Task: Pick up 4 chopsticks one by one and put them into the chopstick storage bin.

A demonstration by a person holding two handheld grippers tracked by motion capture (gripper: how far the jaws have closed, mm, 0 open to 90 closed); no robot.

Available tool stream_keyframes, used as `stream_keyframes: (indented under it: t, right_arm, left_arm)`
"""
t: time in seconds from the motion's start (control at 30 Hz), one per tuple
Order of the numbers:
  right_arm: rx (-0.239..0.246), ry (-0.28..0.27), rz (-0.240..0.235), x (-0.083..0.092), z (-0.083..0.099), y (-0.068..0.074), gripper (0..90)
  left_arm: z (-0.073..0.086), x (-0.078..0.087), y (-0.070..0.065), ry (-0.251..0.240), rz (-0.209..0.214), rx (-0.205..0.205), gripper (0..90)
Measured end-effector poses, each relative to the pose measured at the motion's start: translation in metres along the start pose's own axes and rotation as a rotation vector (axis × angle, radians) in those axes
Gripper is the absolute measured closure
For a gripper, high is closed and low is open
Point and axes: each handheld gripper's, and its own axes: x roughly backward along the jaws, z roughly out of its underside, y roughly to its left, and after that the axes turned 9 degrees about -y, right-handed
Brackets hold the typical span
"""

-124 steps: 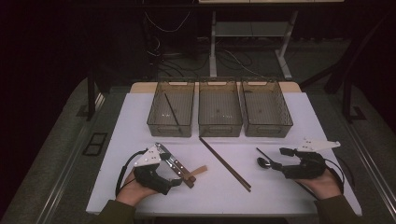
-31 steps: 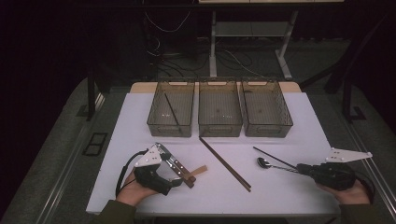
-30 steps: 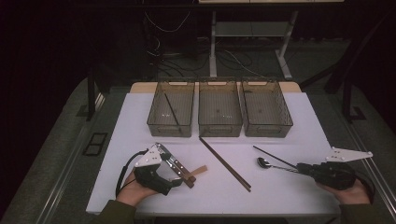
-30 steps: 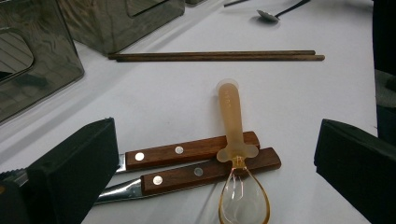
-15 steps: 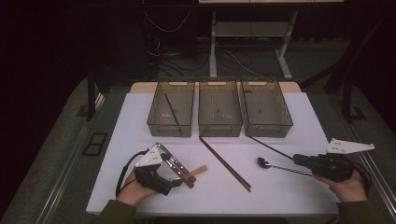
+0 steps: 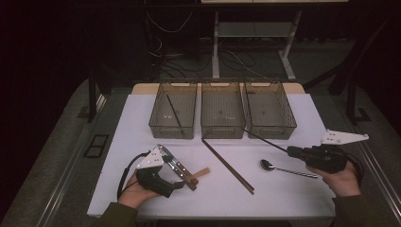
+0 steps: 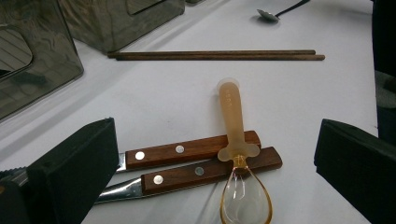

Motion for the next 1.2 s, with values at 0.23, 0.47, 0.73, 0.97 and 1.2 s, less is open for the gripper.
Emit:
stream_keyframes:
  t: [0.23, 0.47, 0.73, 0.97, 1.2]
  right_arm:
    - [0.001, 0.003, -0.011, -0.016, -0.010, 0.002, 85.6]
    - [0.004, 0.002, -0.019, -0.028, -0.018, 0.005, 85.5]
    - [0.008, -0.001, -0.025, -0.040, -0.026, 0.006, 85.6]
    - [0.019, -0.001, -0.036, -0.056, -0.034, 0.010, 85.5]
    - [0.031, -0.003, -0.048, -0.073, -0.044, 0.015, 85.5]
  left_arm:
    - [0.000, 0.000, 0.000, 0.000, 0.002, 0.000, 0.0]
    - [0.000, 0.000, 0.000, -0.001, 0.003, 0.000, 0.0]
    - [0.000, 0.000, -0.001, -0.002, 0.004, 0.004, 0.0]
    - [0.000, 0.000, -0.001, -0.002, 0.005, 0.005, 0.0]
    - [0.000, 0.000, -0.001, -0.005, 0.008, 0.001, 0.0]
